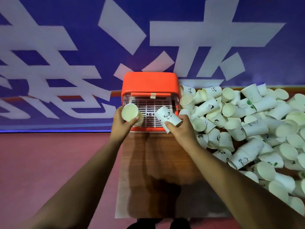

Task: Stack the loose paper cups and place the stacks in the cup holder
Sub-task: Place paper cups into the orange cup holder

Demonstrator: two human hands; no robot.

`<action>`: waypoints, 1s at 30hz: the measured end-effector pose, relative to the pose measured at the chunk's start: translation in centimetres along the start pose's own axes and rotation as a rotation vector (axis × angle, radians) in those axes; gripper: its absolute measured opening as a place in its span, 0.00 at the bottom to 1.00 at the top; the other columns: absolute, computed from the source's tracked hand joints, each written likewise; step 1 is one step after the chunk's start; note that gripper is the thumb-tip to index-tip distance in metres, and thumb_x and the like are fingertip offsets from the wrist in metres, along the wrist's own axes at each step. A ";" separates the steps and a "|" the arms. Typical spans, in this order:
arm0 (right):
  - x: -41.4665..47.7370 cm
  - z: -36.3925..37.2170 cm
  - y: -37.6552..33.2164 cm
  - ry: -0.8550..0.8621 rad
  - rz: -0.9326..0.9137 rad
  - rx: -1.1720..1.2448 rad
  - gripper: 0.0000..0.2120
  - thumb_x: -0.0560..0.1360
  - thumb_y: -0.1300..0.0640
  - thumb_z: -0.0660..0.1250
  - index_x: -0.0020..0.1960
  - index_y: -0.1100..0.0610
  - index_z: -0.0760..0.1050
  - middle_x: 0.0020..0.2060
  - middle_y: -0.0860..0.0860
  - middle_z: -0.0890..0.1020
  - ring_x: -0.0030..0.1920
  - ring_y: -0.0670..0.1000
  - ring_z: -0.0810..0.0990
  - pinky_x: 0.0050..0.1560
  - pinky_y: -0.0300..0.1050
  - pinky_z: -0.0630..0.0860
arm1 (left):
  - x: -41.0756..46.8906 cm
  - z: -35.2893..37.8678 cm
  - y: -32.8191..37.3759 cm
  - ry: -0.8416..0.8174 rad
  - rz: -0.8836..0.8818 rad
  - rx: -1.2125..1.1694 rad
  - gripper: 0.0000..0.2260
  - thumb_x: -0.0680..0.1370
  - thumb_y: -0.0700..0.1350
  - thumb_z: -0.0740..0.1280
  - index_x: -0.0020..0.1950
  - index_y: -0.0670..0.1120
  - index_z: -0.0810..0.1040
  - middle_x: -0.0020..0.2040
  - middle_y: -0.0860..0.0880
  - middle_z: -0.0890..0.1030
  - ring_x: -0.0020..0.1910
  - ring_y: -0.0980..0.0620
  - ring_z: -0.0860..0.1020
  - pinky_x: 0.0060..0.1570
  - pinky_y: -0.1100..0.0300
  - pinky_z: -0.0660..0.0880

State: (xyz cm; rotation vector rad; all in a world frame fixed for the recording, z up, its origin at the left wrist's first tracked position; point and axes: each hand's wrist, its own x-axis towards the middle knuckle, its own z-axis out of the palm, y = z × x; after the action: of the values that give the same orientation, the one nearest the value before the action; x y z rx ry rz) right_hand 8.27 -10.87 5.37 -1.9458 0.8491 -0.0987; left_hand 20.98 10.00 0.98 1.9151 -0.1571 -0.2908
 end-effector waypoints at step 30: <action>4.9 12.6 -4.0 -0.049 -0.517 -0.434 0.36 0.62 0.53 0.75 0.67 0.61 0.69 0.59 0.57 0.75 0.59 0.60 0.74 0.63 0.51 0.70 | 3.7 -4.3 -2.9 -0.208 -0.162 0.009 0.09 0.84 0.52 0.61 0.61 0.56 0.78 0.53 0.67 0.79 0.51 0.75 0.76 0.50 0.79 0.69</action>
State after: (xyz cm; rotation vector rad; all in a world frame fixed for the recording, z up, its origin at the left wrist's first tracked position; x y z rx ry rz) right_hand 19.10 -3.18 0.64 -2.5319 0.3296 -0.1820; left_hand 25.67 13.99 -0.80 1.9075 -0.1408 -0.5998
